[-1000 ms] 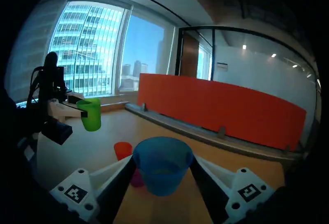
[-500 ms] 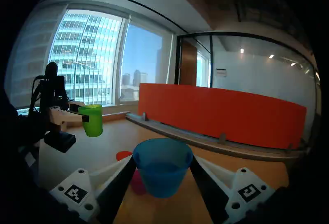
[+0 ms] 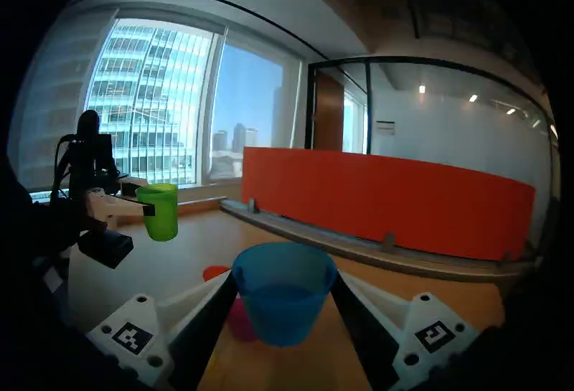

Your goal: Pour water

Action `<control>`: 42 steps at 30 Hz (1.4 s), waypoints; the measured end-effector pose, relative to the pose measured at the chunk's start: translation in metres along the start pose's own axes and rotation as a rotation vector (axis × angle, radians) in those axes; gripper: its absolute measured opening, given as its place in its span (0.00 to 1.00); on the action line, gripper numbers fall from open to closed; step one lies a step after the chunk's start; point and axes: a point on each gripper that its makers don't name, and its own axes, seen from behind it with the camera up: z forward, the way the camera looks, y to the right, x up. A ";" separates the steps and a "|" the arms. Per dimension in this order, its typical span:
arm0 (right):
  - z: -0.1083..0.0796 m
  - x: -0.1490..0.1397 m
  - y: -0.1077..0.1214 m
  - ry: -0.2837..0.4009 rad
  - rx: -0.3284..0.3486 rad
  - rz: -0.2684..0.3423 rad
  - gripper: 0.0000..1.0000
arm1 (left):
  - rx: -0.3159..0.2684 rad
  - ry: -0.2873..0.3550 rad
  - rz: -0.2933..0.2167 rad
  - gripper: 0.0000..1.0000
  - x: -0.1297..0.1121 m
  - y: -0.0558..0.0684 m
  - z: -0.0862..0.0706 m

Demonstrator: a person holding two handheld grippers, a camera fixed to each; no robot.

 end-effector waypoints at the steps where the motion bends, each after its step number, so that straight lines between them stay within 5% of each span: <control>1: 0.000 0.001 0.000 0.000 0.001 -0.001 0.91 | -0.001 -0.001 0.000 0.86 0.000 0.000 0.000; 21: 0.001 0.028 -0.004 0.022 0.037 -0.047 0.91 | -0.035 -0.029 0.015 0.86 -0.013 0.013 0.006; 42: 0.020 0.076 -0.021 0.041 0.087 -0.297 0.91 | -0.086 -0.039 0.026 0.86 -0.014 0.031 0.018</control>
